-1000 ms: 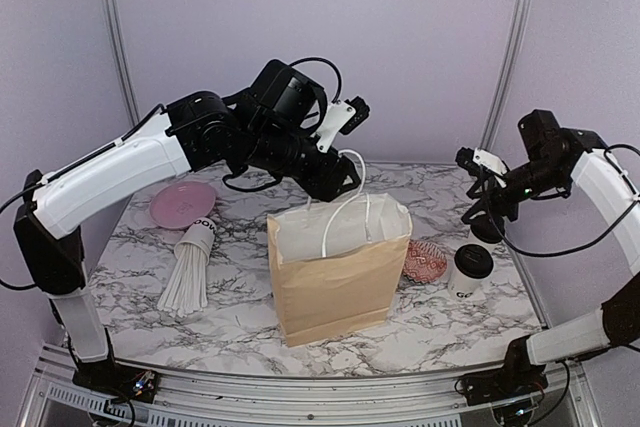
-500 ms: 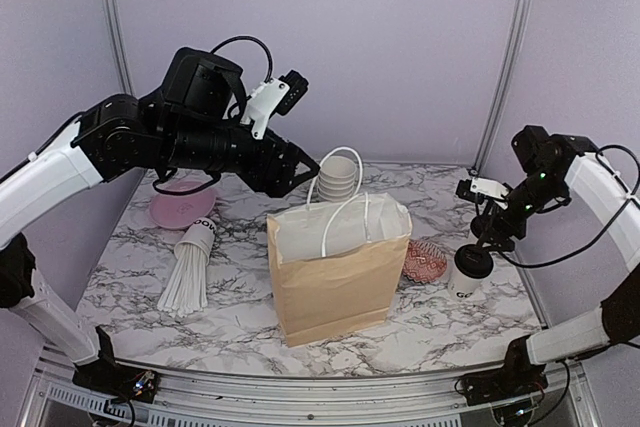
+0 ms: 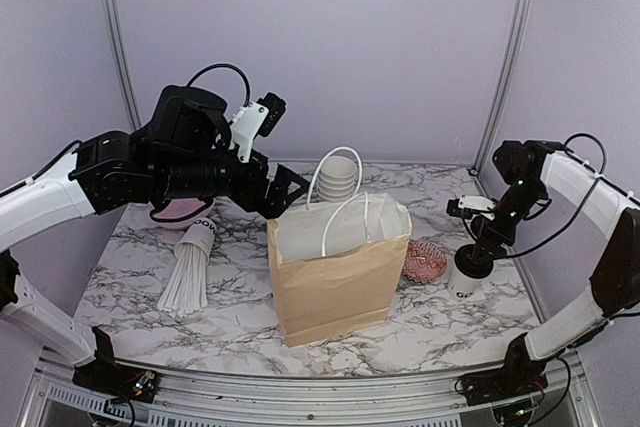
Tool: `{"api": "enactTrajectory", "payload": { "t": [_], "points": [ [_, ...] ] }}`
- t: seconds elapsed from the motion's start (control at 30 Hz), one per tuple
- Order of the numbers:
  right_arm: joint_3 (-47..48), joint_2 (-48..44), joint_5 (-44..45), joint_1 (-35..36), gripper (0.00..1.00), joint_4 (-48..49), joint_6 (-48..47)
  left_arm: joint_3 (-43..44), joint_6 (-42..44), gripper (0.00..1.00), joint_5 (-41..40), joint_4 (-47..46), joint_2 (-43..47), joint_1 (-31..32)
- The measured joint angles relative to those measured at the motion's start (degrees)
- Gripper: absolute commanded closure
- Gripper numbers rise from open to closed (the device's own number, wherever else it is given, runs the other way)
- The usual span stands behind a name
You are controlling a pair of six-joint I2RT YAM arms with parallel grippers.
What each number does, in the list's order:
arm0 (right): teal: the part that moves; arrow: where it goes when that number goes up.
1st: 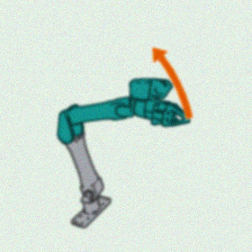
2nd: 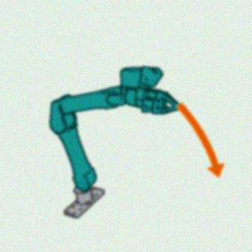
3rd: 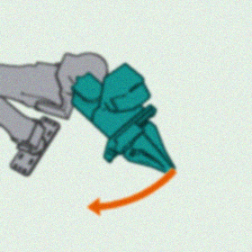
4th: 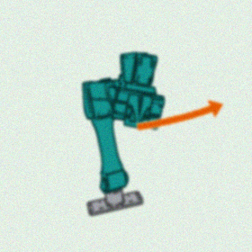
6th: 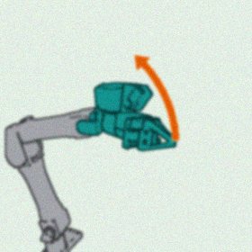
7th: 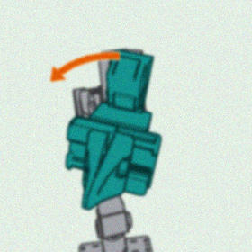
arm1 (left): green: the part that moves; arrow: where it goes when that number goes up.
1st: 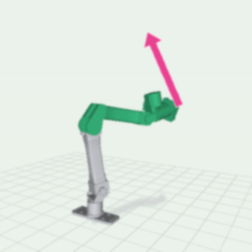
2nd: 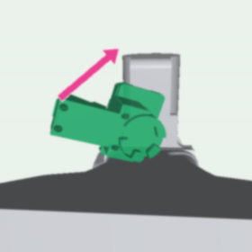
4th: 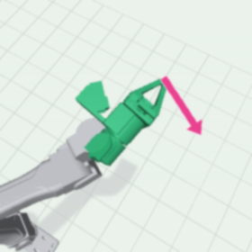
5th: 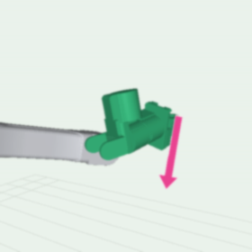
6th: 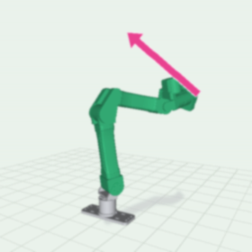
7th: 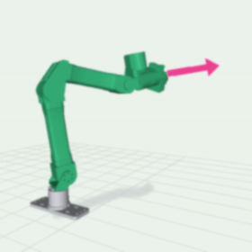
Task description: Pack the takeout coffee
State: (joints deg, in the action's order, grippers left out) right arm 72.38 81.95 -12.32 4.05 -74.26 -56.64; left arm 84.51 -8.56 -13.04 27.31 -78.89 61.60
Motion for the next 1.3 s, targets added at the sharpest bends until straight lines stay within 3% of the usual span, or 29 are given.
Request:
{"api": "enactTrajectory", "payload": {
  "t": [0.2,0.57,0.77,0.93,1.1,1.3],
  "points": [
    [-3.34,0.02,1.55,1.20,0.21,0.44,0.09,-0.13,-0.48,0.04,-0.52,-3.02,0.57,0.00],
    [-4.52,-0.22,3.43,2.71,0.43,1.42,1.36,-0.17,-1.11,0.07,-0.48,-3.56,0.48,0.00],
    [-5.62,-1.70,4.57,4.28,0.27,2.21,1.79,-0.55,-1.33,0.07,-0.46,-3.65,0.48,0.00],
    [-6.86,-3.34,5.44,5.35,0.29,3.10,1.99,-0.81,-1.36,0.07,-0.46,-3.65,0.48,0.00],
    [-7.23,-3.78,5.60,5.49,0.21,3.41,2.32,-0.81,-1.38,0.07,-0.46,-3.67,0.48,0.00],
    [-8.15,-4.09,5.84,5.68,0.21,4.00,2.58,-0.81,-1.60,0.07,-0.11,-3.65,0.46,0.00]
  ]
}}
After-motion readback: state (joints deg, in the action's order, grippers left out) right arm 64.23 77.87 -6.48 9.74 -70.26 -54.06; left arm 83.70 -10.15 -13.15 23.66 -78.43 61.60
